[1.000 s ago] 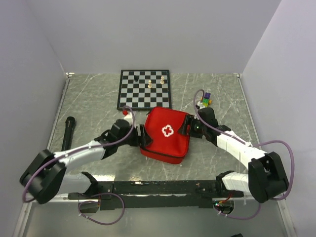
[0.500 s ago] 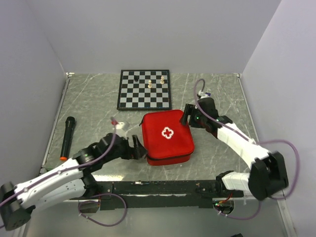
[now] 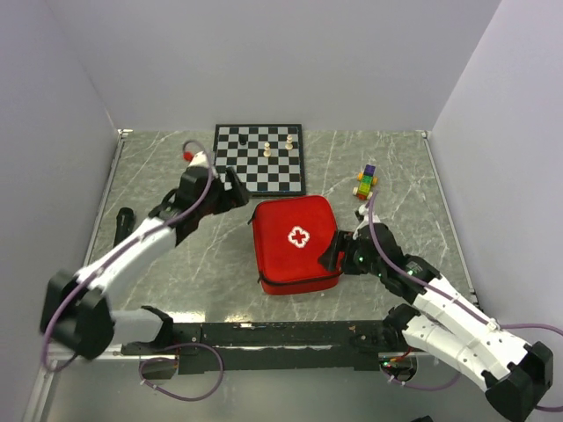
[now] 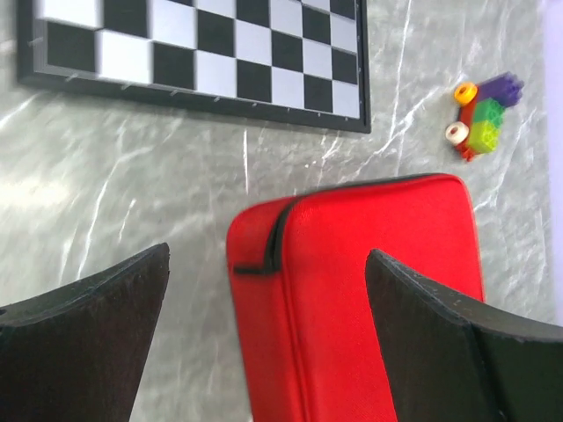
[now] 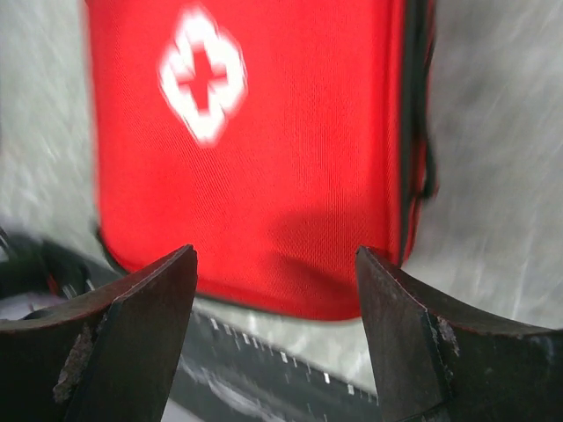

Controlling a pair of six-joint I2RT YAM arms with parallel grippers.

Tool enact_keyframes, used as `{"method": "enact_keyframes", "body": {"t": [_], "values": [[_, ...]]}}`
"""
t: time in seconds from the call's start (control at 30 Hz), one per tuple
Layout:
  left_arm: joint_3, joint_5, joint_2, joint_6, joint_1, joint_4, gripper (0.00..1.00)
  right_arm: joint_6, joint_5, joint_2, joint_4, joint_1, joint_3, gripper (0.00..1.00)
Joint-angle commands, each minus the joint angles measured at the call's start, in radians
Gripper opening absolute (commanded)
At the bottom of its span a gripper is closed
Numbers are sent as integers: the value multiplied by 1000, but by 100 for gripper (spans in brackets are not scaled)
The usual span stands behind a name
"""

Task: Organize the medicine kit

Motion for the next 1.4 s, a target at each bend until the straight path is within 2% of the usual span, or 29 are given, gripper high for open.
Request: {"method": "enact_keyframes", "body": {"t": [0.0, 0.13, 0.23, 0.4, 0.57, 0.6, 0.67, 0.8, 1.0, 1.17, 1.37], "values": [[164, 231, 209, 140, 37, 115, 96, 104, -40, -70, -4, 97, -51, 79], [257, 347, 380, 165, 42, 135, 96, 176, -53, -72, 20, 171, -112, 78], [277, 375, 461, 156, 42, 155, 96, 239, -61, -78, 43, 182, -160, 81], [269, 470, 544, 156, 34, 232, 96, 317, -47, -101, 88, 183, -226, 83], [252, 455, 570, 182, 6, 227, 96, 312, -29, -21, 68, 182, -185, 83], [251, 461, 572, 184, 3, 225, 99, 311, -32, -15, 72, 182, -186, 83], [243, 491, 574, 190, -10, 219, 90, 300, -20, -6, 71, 174, -192, 83], [142, 475, 514, 156, -30, 225, 72, 236, -36, 20, 78, 84, -203, 83], [-31, 429, 376, 108, -33, 253, 56, 83, -104, 126, 152, -88, -186, 82], [-143, 342, 264, 47, -37, 218, 52, -14, -109, 271, 160, -140, -70, 82], [-315, 153, 43, -120, -37, 146, 45, -86, -113, 399, 138, -185, 111, 82]]}}
